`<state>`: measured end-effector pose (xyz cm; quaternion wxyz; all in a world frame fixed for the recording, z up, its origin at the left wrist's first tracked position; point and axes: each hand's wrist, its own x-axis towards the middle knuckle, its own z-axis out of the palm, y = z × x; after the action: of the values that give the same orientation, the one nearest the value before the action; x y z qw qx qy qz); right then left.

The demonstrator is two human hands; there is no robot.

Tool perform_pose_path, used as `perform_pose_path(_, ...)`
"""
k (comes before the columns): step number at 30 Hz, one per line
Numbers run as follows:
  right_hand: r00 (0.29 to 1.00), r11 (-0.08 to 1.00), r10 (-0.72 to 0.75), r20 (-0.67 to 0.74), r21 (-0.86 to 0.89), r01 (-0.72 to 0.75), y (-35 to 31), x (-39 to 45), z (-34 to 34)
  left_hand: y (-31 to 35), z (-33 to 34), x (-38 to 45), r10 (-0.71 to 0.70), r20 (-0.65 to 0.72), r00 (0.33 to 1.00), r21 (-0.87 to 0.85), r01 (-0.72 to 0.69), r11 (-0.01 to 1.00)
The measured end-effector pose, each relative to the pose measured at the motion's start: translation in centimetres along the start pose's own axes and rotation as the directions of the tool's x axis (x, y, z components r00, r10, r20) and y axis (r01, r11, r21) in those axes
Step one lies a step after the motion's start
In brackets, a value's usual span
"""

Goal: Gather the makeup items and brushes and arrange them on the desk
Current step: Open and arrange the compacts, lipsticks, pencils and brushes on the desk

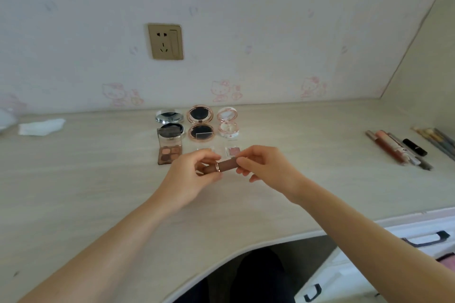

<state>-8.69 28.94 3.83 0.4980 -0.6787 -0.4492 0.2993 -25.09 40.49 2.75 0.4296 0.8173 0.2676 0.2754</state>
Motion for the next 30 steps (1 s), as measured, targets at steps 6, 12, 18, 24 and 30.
perform_pose_path(6,0.985,0.944,-0.174,-0.002,-0.286,0.166,1.1,0.3,2.2,-1.5,-1.1,-1.1,0.131,-0.017,0.991,0.223,-0.124,0.967)
perform_pose_path(12,0.905,0.758,-0.422,0.058,-0.524,0.388,2.7,0.1,3.4,-1.9,-0.1,-1.9,0.3,0.026,0.953,0.501,-0.272,0.822)
perform_pose_path(18,0.798,0.549,-0.591,0.12,-0.665,0.507,2.7,-0.3,4.0,-1.8,-0.2,-2.2,0.327,0.151,0.933,0.666,-0.34,0.664)
perform_pose_path(24,0.765,0.491,-0.64,0.076,-0.725,0.483,2.4,-0.7,4.3,-1.0,-0.3,-2.2,0.376,0.166,0.912,0.734,-0.369,0.571)
perform_pose_path(30,0.74,0.475,-0.667,0.088,-0.715,0.513,2.1,-0.9,4.3,-0.8,-0.5,-2.4,0.385,0.169,0.907,0.735,-0.376,0.564)
